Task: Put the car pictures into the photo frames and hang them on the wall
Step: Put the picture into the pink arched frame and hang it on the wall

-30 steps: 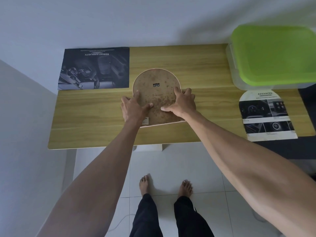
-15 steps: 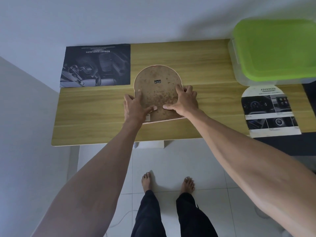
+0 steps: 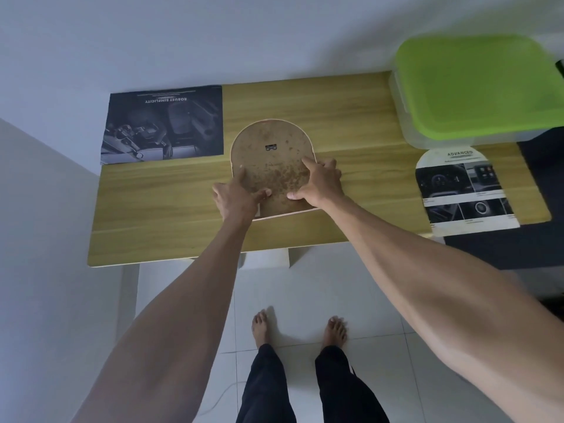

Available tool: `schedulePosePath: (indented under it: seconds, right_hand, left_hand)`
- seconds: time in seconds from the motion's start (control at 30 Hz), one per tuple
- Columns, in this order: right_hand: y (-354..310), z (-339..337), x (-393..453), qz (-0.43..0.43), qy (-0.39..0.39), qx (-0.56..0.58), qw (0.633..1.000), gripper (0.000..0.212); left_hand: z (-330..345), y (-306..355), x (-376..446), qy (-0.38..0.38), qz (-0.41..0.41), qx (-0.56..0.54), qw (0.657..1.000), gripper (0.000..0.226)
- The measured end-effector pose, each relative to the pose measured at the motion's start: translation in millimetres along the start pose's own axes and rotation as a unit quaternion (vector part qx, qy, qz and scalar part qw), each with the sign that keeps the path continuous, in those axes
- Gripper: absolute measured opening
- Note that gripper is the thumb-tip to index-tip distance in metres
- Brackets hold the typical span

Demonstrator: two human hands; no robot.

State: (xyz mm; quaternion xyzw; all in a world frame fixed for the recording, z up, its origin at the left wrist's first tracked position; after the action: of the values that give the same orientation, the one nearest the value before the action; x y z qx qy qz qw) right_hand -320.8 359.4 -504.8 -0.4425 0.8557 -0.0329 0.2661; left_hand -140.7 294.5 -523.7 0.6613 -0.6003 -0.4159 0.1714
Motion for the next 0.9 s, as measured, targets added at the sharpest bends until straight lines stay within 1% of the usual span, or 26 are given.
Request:
schedulePosePath:
  seconds: [0.07, 0.23, 0.43, 0.53, 0.6, 0.7, 0.8, 0.83, 0.9]
  right_hand:
    - [2, -1, -2, 0.009, -0.005, 0.022, 1.0, 0.104]
    - [11, -1, -5, 0.024, -0.004, 0.088, 0.996, 0.106]
    - [8, -7, -11, 0.023, -0.008, 0.167, 0.986, 0.099]
    - [10, -10, -12, 0.022, 0.016, 0.22, 0.975, 0.1]
    - [9, -22, -16, -0.004, 0.038, 0.273, 0.961, 0.091]
    - [3, -57, -25, -0.044, 0.086, 0.336, 0.937, 0.076]
    - [-1, -95, -33, -0.08, 0.128, 0.366, 0.918, 0.068]
    - [-3, -107, -36, -0.089, 0.141, 0.371, 0.913, 0.067]
    - [-8, -127, -42, -0.106, 0.171, 0.378, 0.904, 0.066]
  left_hand:
    - [1, 2, 0, 0.004, -0.014, -0.01, 1.0, 0.087]
    - [2, 2, -10, 0.013, -0.027, -0.067, 0.997, 0.086]
    - [-5, 3, -16, 0.003, -0.026, -0.175, 0.984, 0.091]
    - [-4, -1, -18, -0.032, -0.012, -0.231, 0.972, 0.094]
    - [-5, 4, -19, -0.061, -0.008, -0.266, 0.962, 0.093]
    - [-15, 22, -16, -0.082, 0.007, -0.318, 0.944, 0.097]
    - [-30, 45, -12, -0.096, 0.029, -0.345, 0.933, 0.108]
    - [-35, 53, -12, -0.102, 0.036, -0.352, 0.93, 0.109]
    - [-44, 70, -16, -0.115, 0.058, -0.364, 0.922, 0.096]
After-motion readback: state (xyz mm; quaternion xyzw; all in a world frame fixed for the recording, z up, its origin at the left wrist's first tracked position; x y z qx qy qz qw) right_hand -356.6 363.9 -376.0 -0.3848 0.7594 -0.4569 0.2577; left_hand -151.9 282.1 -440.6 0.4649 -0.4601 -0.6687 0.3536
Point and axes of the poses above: each hand's wrist, its own x-axis towards the middle knuckle, its own z-axis out of the palm, y = z × x, the point moved 2 cm from there along x, towards the middle knuckle, and after that the axes turned 14 degrees about -x, right-handed, at the moved point
